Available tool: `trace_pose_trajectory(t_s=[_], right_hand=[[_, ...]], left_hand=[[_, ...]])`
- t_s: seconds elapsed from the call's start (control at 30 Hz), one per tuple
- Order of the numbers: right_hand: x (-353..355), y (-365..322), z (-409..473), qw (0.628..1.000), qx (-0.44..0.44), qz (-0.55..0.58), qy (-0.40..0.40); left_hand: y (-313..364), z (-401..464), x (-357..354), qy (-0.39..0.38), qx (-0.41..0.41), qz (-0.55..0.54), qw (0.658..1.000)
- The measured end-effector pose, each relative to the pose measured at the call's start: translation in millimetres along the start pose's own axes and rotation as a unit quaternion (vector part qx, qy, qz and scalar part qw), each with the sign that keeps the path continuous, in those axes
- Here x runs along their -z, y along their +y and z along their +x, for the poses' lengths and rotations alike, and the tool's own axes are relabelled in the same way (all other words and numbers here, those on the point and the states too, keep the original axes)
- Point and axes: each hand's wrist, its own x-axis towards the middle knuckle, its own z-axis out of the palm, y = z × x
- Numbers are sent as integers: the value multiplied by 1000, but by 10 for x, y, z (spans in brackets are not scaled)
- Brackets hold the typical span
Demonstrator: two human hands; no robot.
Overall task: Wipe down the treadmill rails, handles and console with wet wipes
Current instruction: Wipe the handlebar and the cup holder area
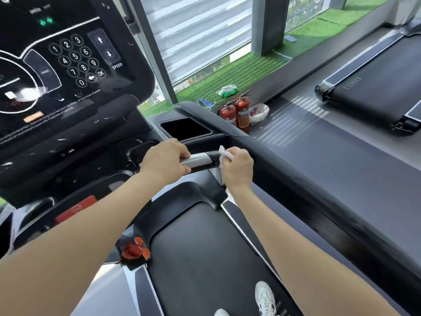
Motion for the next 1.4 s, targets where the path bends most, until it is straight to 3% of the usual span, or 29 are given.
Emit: trace_pose_trajectory(t_s=[0.13,0.37,0.57,0.8,1.0,1.1,1.23,1.4], right_hand=[[76,-107,146,996,-17,-81,-12],[-202,-559,-347,971,175,-123,-109],[44,-356,-5,979,60,-176,-81],[-333,-816,-585,953,218,-124,-171],[-12,-571,39,955,100,-245,-130],[-69,-692,29,934,127,-290,-165],[-263,-1011,-262,920,181,-239,-251],[-114,-960,-2,920,117,-282,-243]], left_hand=[[-8,-37,3,-7,-9,-3,1000],[-325,-318,219,-11,15,11,1000],[-598,-576,303,-6,64,-15,998],[-575,-575,272,3,88,-55,995],[-594,-565,251,12,92,-97,991],[-587,-558,259,14,91,-100,991],[-571,-568,258,18,89,-87,992],[-574,-570,244,23,84,-84,993]])
